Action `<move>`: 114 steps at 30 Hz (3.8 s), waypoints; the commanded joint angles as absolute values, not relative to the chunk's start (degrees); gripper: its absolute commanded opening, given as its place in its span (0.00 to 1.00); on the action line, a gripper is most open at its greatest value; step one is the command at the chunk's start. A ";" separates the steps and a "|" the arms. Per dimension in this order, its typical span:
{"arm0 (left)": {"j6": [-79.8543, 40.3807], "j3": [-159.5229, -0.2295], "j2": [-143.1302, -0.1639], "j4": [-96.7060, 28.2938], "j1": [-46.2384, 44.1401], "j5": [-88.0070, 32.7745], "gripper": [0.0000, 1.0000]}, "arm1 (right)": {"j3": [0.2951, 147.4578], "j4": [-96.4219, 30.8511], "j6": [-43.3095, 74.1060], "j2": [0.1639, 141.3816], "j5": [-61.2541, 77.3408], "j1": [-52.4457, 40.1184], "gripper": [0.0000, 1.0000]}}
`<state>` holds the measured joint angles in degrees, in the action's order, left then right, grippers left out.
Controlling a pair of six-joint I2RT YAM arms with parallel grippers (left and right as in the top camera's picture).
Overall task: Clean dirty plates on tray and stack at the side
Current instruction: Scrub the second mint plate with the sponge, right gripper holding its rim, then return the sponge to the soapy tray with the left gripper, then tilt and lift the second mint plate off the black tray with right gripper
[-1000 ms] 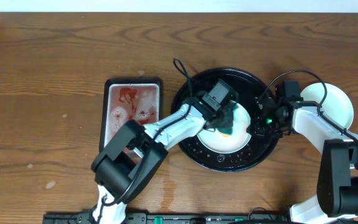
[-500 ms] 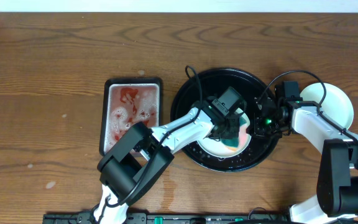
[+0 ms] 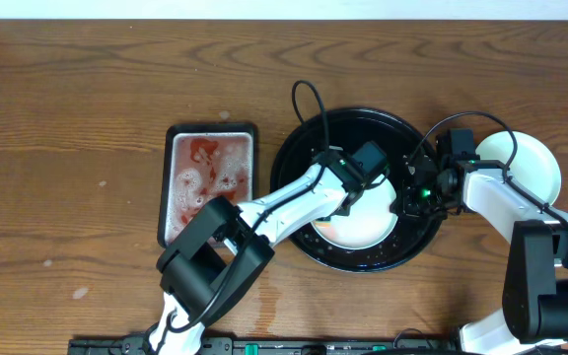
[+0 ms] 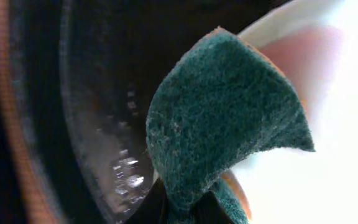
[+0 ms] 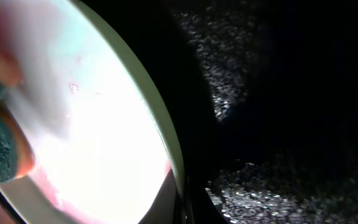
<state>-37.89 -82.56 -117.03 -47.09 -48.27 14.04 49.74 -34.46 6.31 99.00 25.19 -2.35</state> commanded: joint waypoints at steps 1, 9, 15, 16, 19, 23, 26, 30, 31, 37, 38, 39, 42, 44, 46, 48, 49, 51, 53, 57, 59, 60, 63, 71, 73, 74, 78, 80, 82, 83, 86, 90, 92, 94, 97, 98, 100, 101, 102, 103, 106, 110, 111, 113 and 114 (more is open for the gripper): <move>-36.71 -85.12 -118.80 -52.62 -48.18 23.44 0.08 | 48.90 -34.79 5.06 99.98 21.23 -2.35 0.01; -36.75 -87.37 -117.89 -54.72 -50.96 23.44 0.07 | 48.90 -35.29 5.06 99.98 21.23 -2.33 0.01; -38.96 -87.35 -112.60 -56.47 -50.96 22.06 0.07 | 48.90 -35.33 5.06 99.98 21.23 -2.33 0.01; -39.13 -87.37 -111.44 -56.47 -50.96 21.17 0.07 | 48.90 -35.33 5.06 99.98 21.23 -2.33 0.01; -39.79 -87.35 -107.39 -56.42 -50.96 18.85 0.08 | 48.90 -35.20 5.06 99.98 21.21 -2.33 0.01; -41.28 -87.35 -104.25 -56.51 -50.92 18.46 0.07 | 48.90 -35.07 5.06 99.98 21.23 -2.33 0.01; -41.28 -87.35 -104.03 -57.36 -50.85 18.48 0.07 | 48.90 -35.14 5.06 99.98 21.23 -2.33 0.01; -41.25 -87.35 -103.79 -60.97 -49.36 18.70 0.07 | 48.90 -35.14 5.06 99.98 21.23 -2.33 0.01; -41.28 -87.35 -103.57 -62.11 -48.51 18.68 0.07 | 48.90 -35.14 5.06 99.98 21.21 -2.33 0.01; -41.28 -87.35 -98.76 -66.72 -40.84 18.41 0.07 | 48.90 -35.11 5.06 99.98 21.23 -2.33 0.01; -41.25 -87.33 -97.54 -67.11 -39.13 18.37 0.08 | 48.90 -35.11 5.06 99.98 21.21 -2.33 0.01; -41.21 -87.29 -96.47 -67.29 -37.43 18.22 0.07 | 48.90 -35.11 5.06 99.98 21.23 -2.33 0.01; -41.15 -86.32 -93.65 -67.42 -31.55 17.89 0.07 | 48.90 -35.14 5.06 99.98 21.23 -2.33 0.01; -39.00 -84.95 -92.77 -67.37 -26.06 17.50 0.08 | 48.90 -35.16 5.06 99.98 21.23 -2.33 0.01; -35.40 -82.67 -92.95 -66.11 -20.10 14.66 0.08 | 48.90 -35.16 5.06 99.98 21.23 -2.33 0.01; -30.63 -79.44 -92.95 -62.13 -15.97 7.81 0.07 | 48.90 -35.14 5.06 99.98 21.23 -2.33 0.01; -27.81 -77.67 -92.95 -59.79 -14.22 3.81 0.07 | 48.90 -35.11 5.06 99.98 21.23 -2.33 0.01; -24.82 -73.71 -92.95 -55.51 -11.20 -1.67 0.08 | 48.90 -35.11 5.08 99.98 21.23 -2.33 0.01; -24.62 -70.19 -92.95 -52.93 -8.97 -2.59 0.08 | 48.90 -35.27 5.08 99.98 21.23 -2.33 0.01; -23.90 -66.26 -92.95 -49.71 -6.44 -2.61 0.08 | 48.90 -35.38 5.08 99.98 21.26 -2.35 0.01; -22.63 -65.80 -92.95 -49.10 -6.17 -2.63 0.08 | 48.90 -35.35 5.08 99.98 21.26 -2.35 0.01; -22.48 -65.80 -92.95 -49.10 -6.17 -2.63 0.08 | 48.90 -35.35 5.08 99.98 21.23 -2.35 0.01; -20.99 -65.80 -92.90 -49.06 -6.17 -5.19 0.12 | 48.93 -35.33 5.13 99.98 21.26 -2.33 0.01; -20.58 -66.02 -92.38 -49.17 -6.17 -10.48 0.39 | 48.93 -35.97 7.25 99.96 21.26 -2.35 0.01; -20.60 -66.02 -91.42 -49.21 -6.17 -11.68 0.44 | 49.17 -35.97 7.22 99.57 21.17 -2.35 0.01; -20.58 -66.02 -90.78 -49.36 -6.17 -11.92 0.45 | 49.25 -36.01 7.22 98.91 20.88 -2.35 0.01; -20.60 -66.02 -87.55 -50.48 -6.17 -12.88 0.51 | 50.24 -37.17 7.73 93.69 19.33 -2.35 0.01; -20.60 -66.02 -85.95 -50.78 -6.17 -12.88 0.64 | 50.83 -37.82 7.70 89.06 17.41 -2.48 0.01; -20.58 -66.02 -84.88 -50.89 -6.17 -12.88 0.72 | 51.05 -38.15 7.70 84.36 14.79 -3.22 0.01; -20.58 -66.02 -84.51 -50.89 -6.17 -12.86 0.72 | 51.05 -38.15 7.66 81.73 13.19 -3.90 0.01; -20.58 -66.02 -84.33 -50.89 -6.17 -12.86 0.81 | 51.05 -37.89 7.40 74.52 6.72 -6.68 0.01; -20.58 -66.02 -84.36 -50.87 -6.17 -12.86 0.82 | 51.07 -35.92 4.80 66.50 -2.33 -11.27 0.01; -20.58 -66.02 -84.36 -50.87 -6.17 -12.86 0.82 | 51.07 -35.18 2.74 63.53 -6.50 -14.00 0.01; -20.58 -66.02 -84.36 -50.87 -6.17 -12.86 0.82 | 51.07 -34.94 0.89 61.39 -12.40 -17.23 0.01; -20.58 -66.02 -84.36 -50.87 -6.17 -12.86 0.82 | 51.07 -34.98 -1.87 59.86 -21.63 -22.57 0.01; -20.58 -66.02 -84.36 -50.87 -6.17 -12.86 0.82 | 51.07 -34.98 -2.57 59.68 -23.94 -24.27 0.01; -20.58 -66.02 -84.36 -50.87 -6.17 -12.86 0.82 | 51.07 -34.89 -4.03 59.57 -28.49 -28.10 0.01; -20.58 -66.02 -84.36 -50.87 -6.17 -12.86 0.82 | 51.07 -34.87 -4.43 59.57 -30.61 -29.89 0.01; -20.58 -66.02 -84.36 -50.89 -6.17 -12.86 0.82 | 51.07 -34.85 -4.69 59.59 -32.82 -31.70 0.01; -20.58 -66.02 -84.36 -50.87 -6.17 -12.86 0.82 | 51.07 -34.87 -4.84 59.59 -35.29 -33.47 0.01; -20.58 -66.02 -84.36 -50.87 -6.17 -12.86 0.82 | 51.07 -34.92 -4.84 59.61 -44.05 -39.16 0.01; -20.58 -66.02 -84.36 -50.87 -6.17 -12.86 0.83 | 51.07 -35.44 -5.17 59.61 -51.40 -46.00 0.01; -20.58 -66.02 -84.36 -50.87 -6.17 -12.86 0.82 | 51.07 -35.59 -5.50 59.61 -52.49 -47.31 0.01; -20.58 -66.02 -84.36 -50.87 -6.17 -12.86 0.82 | 51.07 -35.75 -6.17 59.61 -54.59 -49.50 0.01; -20.58 -66.02 -84.36 -50.87 -6.17 -12.86 0.83 | 51.07 -35.64 -7.16 59.61 -55.64 -50.68 0.01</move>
